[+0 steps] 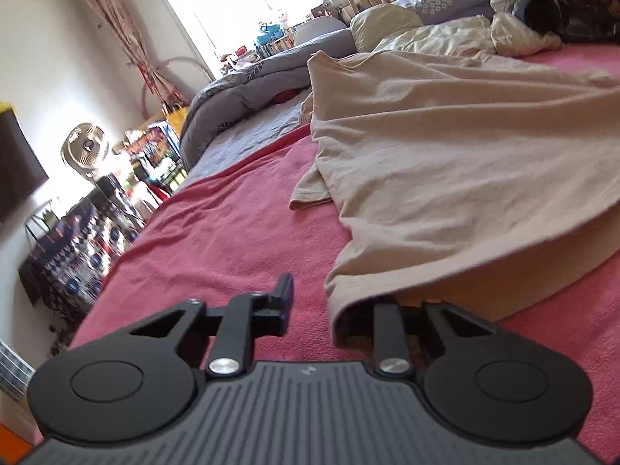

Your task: Fold clothes

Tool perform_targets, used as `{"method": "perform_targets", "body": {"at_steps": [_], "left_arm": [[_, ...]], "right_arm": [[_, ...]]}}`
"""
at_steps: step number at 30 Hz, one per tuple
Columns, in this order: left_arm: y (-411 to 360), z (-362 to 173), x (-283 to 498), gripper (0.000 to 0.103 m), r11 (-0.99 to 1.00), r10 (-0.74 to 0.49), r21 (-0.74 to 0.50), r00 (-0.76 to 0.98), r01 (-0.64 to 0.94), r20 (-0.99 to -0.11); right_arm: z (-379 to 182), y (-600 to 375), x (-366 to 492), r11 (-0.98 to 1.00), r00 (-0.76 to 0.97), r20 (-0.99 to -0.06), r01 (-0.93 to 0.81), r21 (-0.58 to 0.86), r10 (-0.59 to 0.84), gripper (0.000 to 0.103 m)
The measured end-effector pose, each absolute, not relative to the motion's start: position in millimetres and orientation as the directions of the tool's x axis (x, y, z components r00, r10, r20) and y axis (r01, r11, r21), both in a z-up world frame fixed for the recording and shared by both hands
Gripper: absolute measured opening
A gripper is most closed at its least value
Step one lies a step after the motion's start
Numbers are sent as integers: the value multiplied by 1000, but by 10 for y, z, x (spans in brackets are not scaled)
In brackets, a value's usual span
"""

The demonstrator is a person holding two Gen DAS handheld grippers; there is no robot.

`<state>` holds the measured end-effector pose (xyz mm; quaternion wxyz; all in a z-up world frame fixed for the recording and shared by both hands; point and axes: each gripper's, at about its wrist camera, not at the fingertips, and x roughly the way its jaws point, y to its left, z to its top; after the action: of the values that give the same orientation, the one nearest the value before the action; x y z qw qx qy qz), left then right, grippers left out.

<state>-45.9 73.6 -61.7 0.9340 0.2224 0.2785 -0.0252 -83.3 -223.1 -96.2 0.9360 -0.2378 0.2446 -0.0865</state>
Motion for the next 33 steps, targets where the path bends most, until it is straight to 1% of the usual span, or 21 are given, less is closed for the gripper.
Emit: {"method": "perform_targets", "body": {"at_steps": [1,3,4,7,9,11,14,18,21,23,25,27,28,30,31,32,33], "left_arm": [[779,-557,-474,20,914,63,371,847,164,-528],[809,-429,-536,17,913,65,380,867,147,-494],[818,-365,-570,13,910,68,389,877,141,-476],[883,-150,-710,11,919,63,377,899,117,-434],[929,-40,-816,8,922,55,369,905,116,-422],[968,14,-929,7,922,46,366,905,125,-424],[1015,-71,-1054,6,920,49,367,884,142,-466],[1054,-236,-1234,5,930,39,327,837,170,-545],[1063,-359,-1331,6,928,45,321,801,187,-597],[1093,-468,-1341,7,934,48,302,769,192,-637],[1101,-554,-1329,8,935,52,297,756,192,-653],[1066,-580,-1343,9,922,64,329,756,205,-651],[1053,-573,-1347,9,914,65,342,753,219,-655],[1054,-566,-1378,30,888,81,391,757,240,-648],[1061,-566,-1401,49,871,104,429,764,239,-637],[1073,-558,-1420,60,854,122,461,769,241,-628],[1112,-524,-1445,62,849,113,461,764,257,-635]], "right_arm": [[-907,-2247,-861,863,875,-383,74,-499,-296,5],[-788,-2268,-927,844,893,-322,106,-526,-314,5],[-724,-2271,-967,832,903,-295,112,-544,-314,5],[-561,-2218,-1172,764,937,-191,109,-636,-293,5],[-483,-2196,-1309,743,948,-160,105,-661,-276,5],[-422,-2193,-1448,745,951,-167,87,-661,-259,5],[-430,-2186,-1621,733,949,-201,44,-679,-243,5],[-558,-2187,-1835,730,925,-302,-40,-682,-232,5],[-692,-2178,-1904,743,896,-383,-97,-663,-224,5],[-781,-2172,-1951,751,874,-435,-134,-647,-218,5],[-871,-2165,-1995,758,849,-485,-171,-629,-211,5],[-962,-2130,-1985,758,829,-525,-213,-616,-193,5],[-986,-2116,-1987,753,829,-525,-218,-621,-194,5],[-976,-2117,-1999,749,828,-532,-238,-618,-176,7],[-956,-2138,-2000,755,827,-537,-243,-608,-166,11],[-919,-2183,-2009,772,822,-550,-251,-584,-149,13],[-881,-2230,-2016,788,816,-563,-258,-558,-132,17]]}}
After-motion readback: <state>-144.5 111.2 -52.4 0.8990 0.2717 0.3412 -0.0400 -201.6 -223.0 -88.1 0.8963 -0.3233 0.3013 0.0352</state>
